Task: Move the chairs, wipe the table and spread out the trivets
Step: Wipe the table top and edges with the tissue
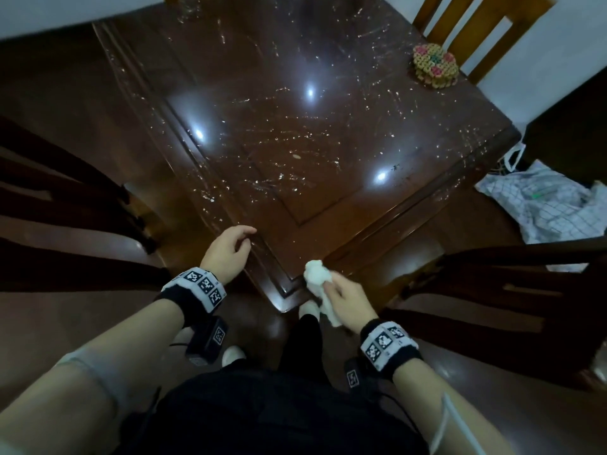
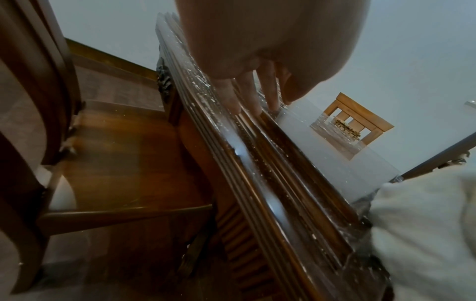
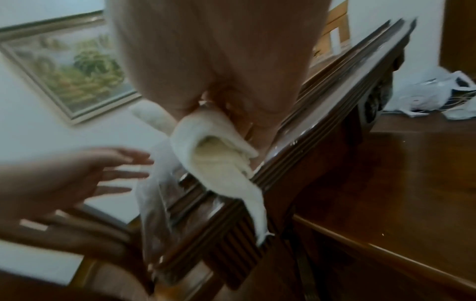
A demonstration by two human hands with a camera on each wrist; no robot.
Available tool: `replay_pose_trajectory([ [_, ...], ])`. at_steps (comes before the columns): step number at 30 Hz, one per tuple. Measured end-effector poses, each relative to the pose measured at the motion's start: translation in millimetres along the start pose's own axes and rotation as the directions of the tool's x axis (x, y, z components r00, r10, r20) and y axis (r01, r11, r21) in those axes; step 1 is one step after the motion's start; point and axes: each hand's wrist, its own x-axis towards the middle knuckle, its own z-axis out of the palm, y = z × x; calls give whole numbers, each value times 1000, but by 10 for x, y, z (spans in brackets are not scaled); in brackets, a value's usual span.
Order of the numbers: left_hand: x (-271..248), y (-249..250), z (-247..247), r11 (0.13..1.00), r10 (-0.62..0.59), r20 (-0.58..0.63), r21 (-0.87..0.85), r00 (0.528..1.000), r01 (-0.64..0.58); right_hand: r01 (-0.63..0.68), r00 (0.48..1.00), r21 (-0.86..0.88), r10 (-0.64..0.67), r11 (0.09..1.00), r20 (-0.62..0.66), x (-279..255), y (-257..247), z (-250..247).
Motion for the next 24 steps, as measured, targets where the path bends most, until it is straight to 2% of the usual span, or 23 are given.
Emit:
replay_pose_trajectory([
  [2,-35,-44,-52,1000,-8,-3,-7,1000,8,-25,981,104,45,994,-191,30,-14,-141],
  [4,-61,-87,-98,1000,-23,-4,-10,1000,23,-34,923,134,83,990,-376,109,-3,-326],
  [6,-78,-137,-142,999,-42,-13,-15,999,42,-70,885,66,93,995,-456,253,-27,-496],
  [7,-85,-167,-159,999,-51,-21,-16,998,51,-96,898,-23,77,995,-433,361,-28,-545],
  [8,-90,-199,-175,998,-62,-32,-21,998,61,-121,933,-171,53,978,-357,482,-28,-563],
  [10,-103,-260,-203,997,-76,-50,-28,996,75,-162,983,-495,96,854,-156,717,16,-484],
  [11,-109,-293,-218,996,-83,-55,-27,995,82,-164,986,-569,125,806,-108,803,26,-409],
  [15,-128,-399,-273,993,-120,-57,-26,991,119,-90,994,-485,51,870,-93,918,-25,-83],
  [20,-153,-546,-318,994,-107,-51,-25,993,106,102,994,-551,-97,828,39,703,-142,255],
  [22,-144,-566,-321,993,-119,-49,-31,992,117,203,979,-552,-167,809,116,541,-181,392],
  [24,-130,-577,-310,991,-131,-38,-41,991,130,327,942,-474,-246,817,226,388,-235,544],
])
